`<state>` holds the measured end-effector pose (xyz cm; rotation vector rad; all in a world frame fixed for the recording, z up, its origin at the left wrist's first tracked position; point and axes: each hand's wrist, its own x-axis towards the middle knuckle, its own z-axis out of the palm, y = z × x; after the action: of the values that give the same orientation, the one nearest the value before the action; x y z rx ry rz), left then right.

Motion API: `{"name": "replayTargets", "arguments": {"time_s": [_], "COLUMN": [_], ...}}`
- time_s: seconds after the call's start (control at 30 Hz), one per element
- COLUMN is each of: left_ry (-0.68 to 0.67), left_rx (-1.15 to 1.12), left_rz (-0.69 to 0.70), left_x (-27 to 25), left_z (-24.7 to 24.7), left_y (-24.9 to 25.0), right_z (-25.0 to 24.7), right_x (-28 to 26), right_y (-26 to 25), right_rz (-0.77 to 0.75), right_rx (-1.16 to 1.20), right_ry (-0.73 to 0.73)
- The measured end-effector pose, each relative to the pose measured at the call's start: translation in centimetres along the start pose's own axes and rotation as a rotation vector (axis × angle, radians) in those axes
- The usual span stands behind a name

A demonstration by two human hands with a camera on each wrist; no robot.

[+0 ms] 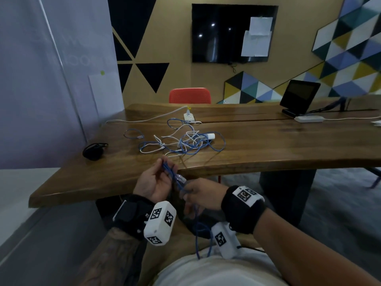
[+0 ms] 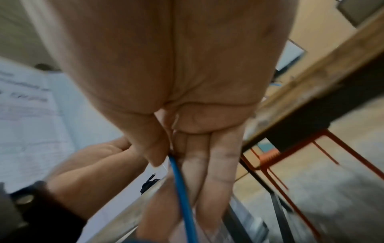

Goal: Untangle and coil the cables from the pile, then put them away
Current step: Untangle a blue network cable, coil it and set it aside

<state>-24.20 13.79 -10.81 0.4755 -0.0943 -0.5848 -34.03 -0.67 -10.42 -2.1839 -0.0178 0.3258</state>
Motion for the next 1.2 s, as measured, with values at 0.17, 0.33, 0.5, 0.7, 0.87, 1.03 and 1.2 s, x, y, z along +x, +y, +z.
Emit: {"name": "replayTargets", "arguments": {"time_s": [0.17, 0.33, 0.5, 0.7, 0.87, 1.03, 1.2], "left_ry": [0.038, -0.058, -0.336, -0.231, -0.388, -0.397, -0.216], "left_rx": [0.011, 0.485, 1.205, 1.06, 0.734, 0.229, 0.097], "left_rz": [0.095, 0.281, 0.355, -0.09, -0.258, -0.255, -0.027], "left_x": [0.9, 1.0, 0.0, -0.4, -2.3, -2.3, -1.3], "left_z": [-0.3, -1.1, -1.6, 1.2, 2.0, 2.3, 1.8], "left_y": [-0.8, -2.5, -2.8, -4.0, -2.1, -1.2, -1.1], "right_z": [-0.1, -0.5, -3.1, -5.8, -5.8, -3.0, -0.5], "right_x": [-1.1, -2.2, -3.3, -3.6, -1.9, 0.3, 0.1], "right_y": [0.2, -2.3, -2.0, -0.4, 1.1, 2.6, 2.1], "right_rz": [-0.036, -0.211, -0.346, -0.428, -0.548, -0.459, -0.14], "right_rx": [-0.12, -0.469, -0.617, -0.52, -0.483, -0.312, -0.394], "right_ry": [0.012, 0.155, 0.45, 0.661, 0.719, 0.574, 0.238]}}
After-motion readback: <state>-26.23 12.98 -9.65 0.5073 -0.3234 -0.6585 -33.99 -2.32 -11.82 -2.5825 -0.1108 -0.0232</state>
